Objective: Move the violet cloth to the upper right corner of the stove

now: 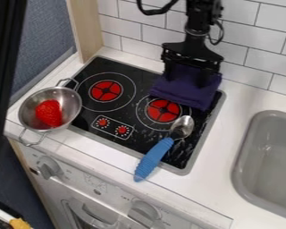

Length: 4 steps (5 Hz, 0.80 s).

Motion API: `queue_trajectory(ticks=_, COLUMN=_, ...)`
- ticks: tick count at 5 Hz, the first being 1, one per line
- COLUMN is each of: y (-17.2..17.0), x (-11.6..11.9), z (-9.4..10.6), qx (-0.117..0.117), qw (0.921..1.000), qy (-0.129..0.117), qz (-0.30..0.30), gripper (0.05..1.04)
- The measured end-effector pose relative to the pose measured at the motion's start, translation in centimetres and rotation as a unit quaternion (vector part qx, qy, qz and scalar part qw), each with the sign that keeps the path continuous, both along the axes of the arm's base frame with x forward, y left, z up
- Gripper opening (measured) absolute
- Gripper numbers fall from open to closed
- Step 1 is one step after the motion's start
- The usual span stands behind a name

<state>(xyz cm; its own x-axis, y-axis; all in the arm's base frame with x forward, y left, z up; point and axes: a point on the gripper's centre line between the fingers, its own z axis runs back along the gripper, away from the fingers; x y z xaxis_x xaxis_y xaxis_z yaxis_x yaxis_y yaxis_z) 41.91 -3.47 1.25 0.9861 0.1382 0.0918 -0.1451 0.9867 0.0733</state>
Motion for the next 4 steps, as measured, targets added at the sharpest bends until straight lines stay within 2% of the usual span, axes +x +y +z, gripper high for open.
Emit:
queue_trajectory(ticks=1, y=-0.2, x=-0.3, z=0.1, qx=0.02, qw=0.999, qy=0.0, qz=0.041, gripper=0.999)
queue_trajectory(ticks=2, y=0.0, x=-0.5, z=0.2, qx=0.023, qw=0.9982, qy=0.001, qz=0.055, gripper=0.999)
queue_trajectory(ticks=4, y=-0.6, x=-2.5, z=0.5, qx=0.019, qw=0.9987, qy=0.006, qz=0.047, gripper=0.999)
